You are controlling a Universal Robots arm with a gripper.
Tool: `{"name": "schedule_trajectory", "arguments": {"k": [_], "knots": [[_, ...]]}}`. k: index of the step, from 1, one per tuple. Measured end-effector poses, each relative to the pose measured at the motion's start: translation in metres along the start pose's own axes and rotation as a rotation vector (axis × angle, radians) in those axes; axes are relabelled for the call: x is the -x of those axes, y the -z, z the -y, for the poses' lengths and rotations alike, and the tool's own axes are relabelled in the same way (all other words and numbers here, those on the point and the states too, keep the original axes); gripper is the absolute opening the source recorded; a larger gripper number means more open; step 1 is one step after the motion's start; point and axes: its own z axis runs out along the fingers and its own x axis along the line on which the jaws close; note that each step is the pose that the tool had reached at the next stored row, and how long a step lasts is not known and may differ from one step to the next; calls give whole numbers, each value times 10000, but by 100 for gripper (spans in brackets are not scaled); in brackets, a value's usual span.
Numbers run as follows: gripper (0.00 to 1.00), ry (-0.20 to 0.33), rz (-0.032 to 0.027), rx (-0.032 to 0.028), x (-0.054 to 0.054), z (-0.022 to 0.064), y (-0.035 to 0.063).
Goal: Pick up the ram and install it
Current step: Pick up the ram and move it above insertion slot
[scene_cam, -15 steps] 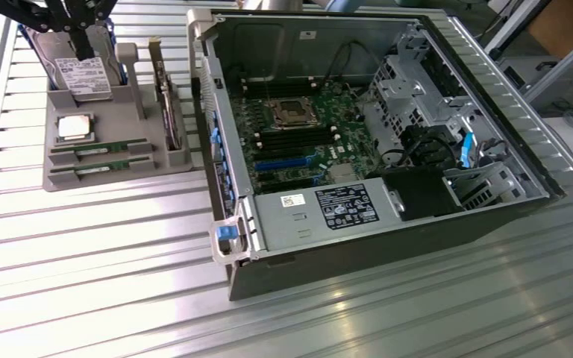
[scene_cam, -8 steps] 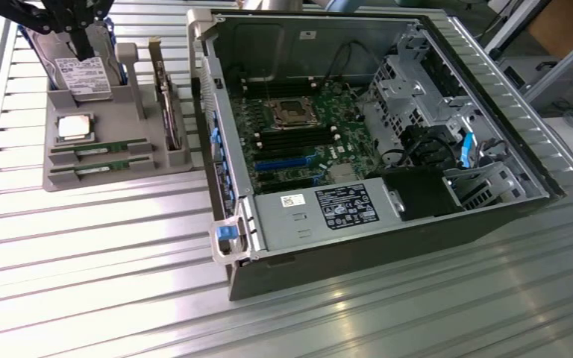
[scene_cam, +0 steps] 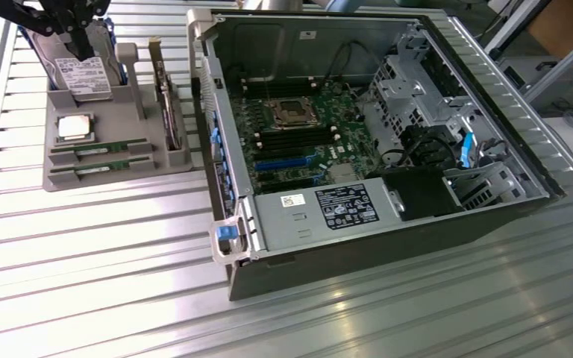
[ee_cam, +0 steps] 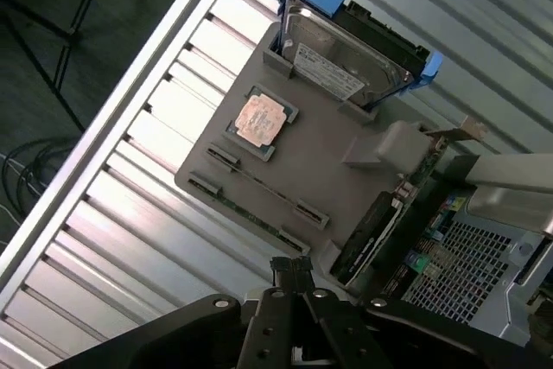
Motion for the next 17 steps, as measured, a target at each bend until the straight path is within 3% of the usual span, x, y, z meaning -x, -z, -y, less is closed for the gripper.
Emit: {"name": "schedule_trajectory", "arguments": {"k": [10,17], "knots": [[10,1619,-72,40,0,0,0],[10,2387,-105,58,0,0,0]]}}
